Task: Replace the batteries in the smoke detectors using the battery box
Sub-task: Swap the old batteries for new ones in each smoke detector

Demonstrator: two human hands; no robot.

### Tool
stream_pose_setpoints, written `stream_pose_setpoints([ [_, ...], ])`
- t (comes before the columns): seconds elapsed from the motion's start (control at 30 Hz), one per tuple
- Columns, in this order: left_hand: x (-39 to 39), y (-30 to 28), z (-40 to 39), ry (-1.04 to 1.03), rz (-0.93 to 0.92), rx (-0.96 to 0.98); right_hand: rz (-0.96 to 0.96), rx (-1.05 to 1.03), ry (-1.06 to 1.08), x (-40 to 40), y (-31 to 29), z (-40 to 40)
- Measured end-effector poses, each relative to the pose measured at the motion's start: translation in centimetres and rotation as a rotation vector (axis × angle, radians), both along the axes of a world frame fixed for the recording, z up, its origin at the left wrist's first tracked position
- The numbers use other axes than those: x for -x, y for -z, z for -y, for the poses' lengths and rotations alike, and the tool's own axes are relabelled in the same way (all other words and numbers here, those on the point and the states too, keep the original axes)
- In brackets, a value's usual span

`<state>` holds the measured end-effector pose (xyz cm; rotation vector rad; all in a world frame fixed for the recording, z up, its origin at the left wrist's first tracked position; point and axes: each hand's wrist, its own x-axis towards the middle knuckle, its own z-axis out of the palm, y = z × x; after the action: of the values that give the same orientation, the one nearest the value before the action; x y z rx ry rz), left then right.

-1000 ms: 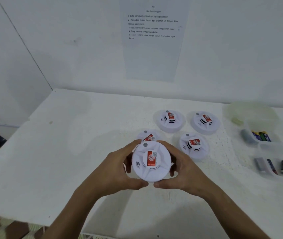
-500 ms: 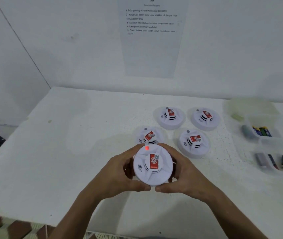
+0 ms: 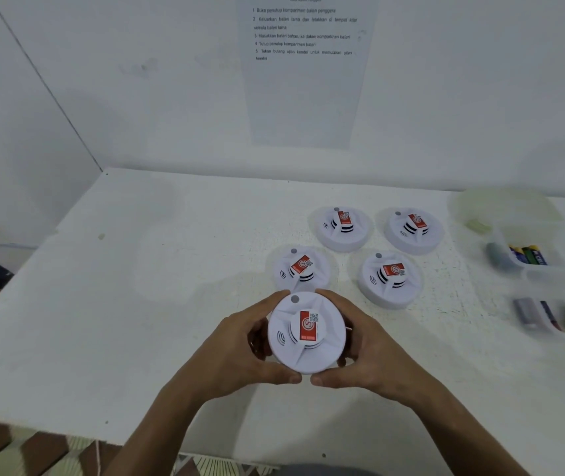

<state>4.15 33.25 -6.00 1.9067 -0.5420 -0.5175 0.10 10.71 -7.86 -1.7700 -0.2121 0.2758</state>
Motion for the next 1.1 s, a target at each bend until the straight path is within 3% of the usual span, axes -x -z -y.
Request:
stream_pose_setpoints([
  [1.1,-1.7,-0.1,-0.3,0.025,0.011,0.037,0.024,0.063,-0.003,-1.6,-0.6,-0.4],
])
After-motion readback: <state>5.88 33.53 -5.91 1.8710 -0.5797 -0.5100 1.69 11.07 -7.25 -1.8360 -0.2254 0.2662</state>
